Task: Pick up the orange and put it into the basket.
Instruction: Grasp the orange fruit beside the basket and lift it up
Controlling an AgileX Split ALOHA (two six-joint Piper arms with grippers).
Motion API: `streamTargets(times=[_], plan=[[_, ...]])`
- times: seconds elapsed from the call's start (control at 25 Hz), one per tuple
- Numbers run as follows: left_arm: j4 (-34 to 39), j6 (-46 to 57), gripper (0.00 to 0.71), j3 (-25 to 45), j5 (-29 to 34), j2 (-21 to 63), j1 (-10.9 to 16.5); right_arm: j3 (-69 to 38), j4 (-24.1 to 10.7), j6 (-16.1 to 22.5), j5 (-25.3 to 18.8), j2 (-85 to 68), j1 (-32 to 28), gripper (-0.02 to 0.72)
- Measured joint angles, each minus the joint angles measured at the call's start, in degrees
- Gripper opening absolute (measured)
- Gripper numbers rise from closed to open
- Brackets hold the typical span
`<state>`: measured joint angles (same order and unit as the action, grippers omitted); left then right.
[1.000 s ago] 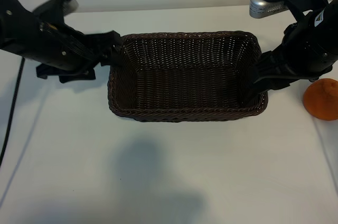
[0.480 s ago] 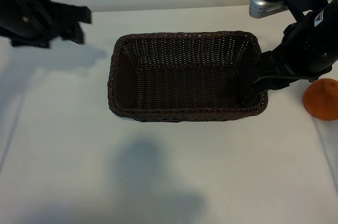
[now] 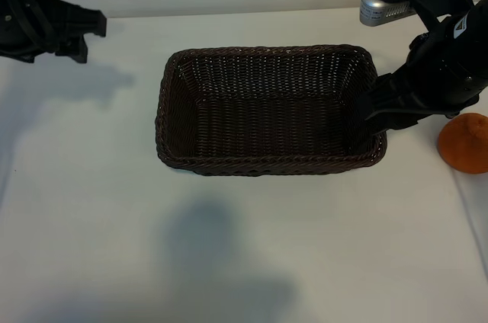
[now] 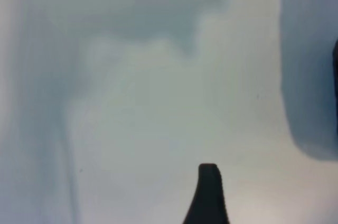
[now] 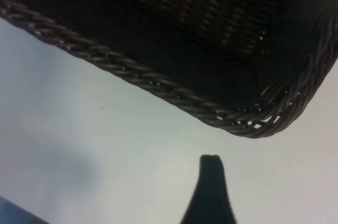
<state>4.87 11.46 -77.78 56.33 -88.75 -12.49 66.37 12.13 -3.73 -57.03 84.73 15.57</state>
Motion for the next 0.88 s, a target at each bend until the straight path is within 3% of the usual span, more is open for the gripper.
streamTargets(times=[0.32,0.44,0.88], plan=[[-6.8,-9.9,0.596,0.0,2.7,8.0,12.8,0.0,0.0,0.0,0.0,0.0,0.0,0.549],[-7.6,-12.1,0.596,0.0,4.3,11.5,15.9,0.0,0.1,0.0,0.1,0.0,0.0,0.549],[-12.5,-17.7,0.596,0.0,7.9,28.5,16.8,0.0,0.1,0.0,0.1,0.0,0.0,0.549]])
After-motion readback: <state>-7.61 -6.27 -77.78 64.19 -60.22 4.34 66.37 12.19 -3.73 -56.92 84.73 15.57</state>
